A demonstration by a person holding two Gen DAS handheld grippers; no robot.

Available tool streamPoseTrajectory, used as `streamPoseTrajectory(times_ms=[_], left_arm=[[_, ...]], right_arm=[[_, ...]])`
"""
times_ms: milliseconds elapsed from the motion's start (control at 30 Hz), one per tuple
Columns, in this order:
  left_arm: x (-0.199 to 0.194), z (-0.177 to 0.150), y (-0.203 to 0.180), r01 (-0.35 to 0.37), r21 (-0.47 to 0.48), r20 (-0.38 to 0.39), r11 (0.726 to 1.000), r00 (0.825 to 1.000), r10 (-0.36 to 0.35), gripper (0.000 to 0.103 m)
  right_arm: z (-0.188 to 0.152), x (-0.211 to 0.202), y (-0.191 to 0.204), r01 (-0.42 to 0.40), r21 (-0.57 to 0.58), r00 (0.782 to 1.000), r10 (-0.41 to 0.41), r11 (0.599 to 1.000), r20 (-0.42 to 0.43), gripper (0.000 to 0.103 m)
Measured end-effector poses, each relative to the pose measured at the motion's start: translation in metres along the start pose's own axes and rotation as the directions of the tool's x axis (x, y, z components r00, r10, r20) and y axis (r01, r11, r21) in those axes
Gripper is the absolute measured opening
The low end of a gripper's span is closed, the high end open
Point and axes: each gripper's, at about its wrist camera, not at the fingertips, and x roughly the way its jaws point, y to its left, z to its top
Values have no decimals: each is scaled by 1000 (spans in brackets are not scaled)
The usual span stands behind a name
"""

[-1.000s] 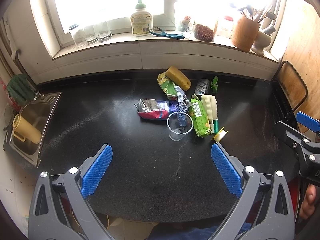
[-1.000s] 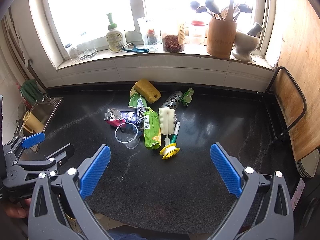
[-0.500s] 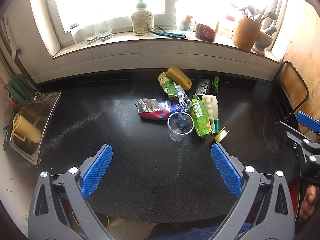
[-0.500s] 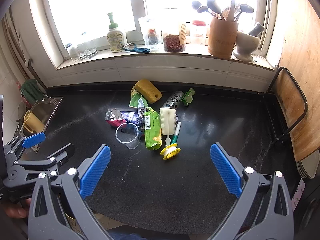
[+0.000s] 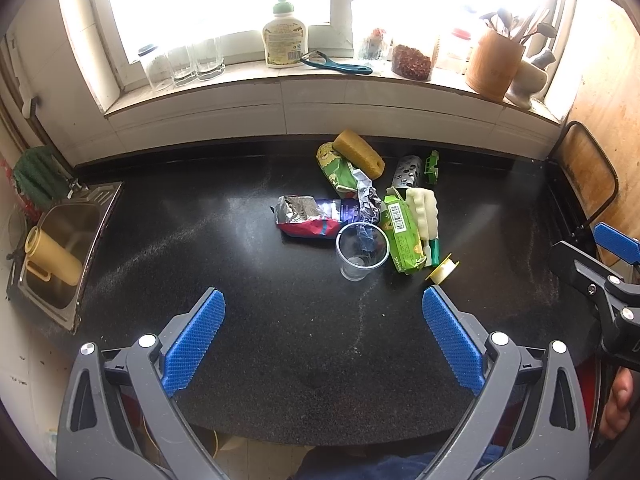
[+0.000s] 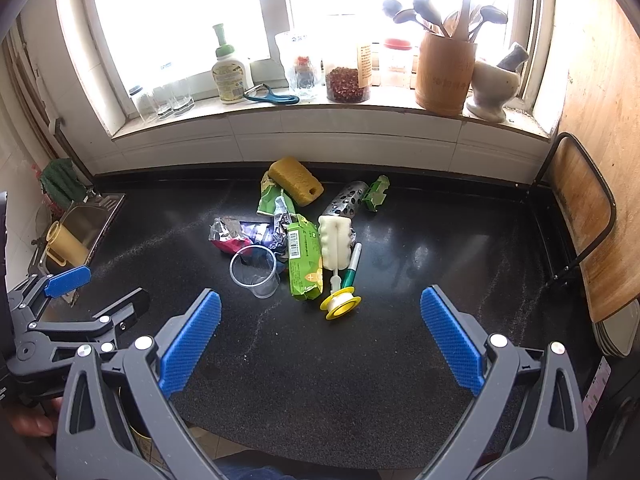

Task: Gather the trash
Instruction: 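Grasp the clear plastic cup with left tool while right tool grasps the yellow tape spool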

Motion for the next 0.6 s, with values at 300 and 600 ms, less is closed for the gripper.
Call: streamPoseTrajectory(times_ms=[300, 600], left_arm=[[19, -3, -4, 2, 21, 3, 1000, 1000, -2, 96], [120, -32, -19, 2, 139, 26, 990, 1000, -5, 96]], right_arm=[[-4, 21, -13, -21, 1, 1000, 21, 1000, 2, 97], [-35, 113, -41, -85, -120, 996, 81, 989, -41, 97]])
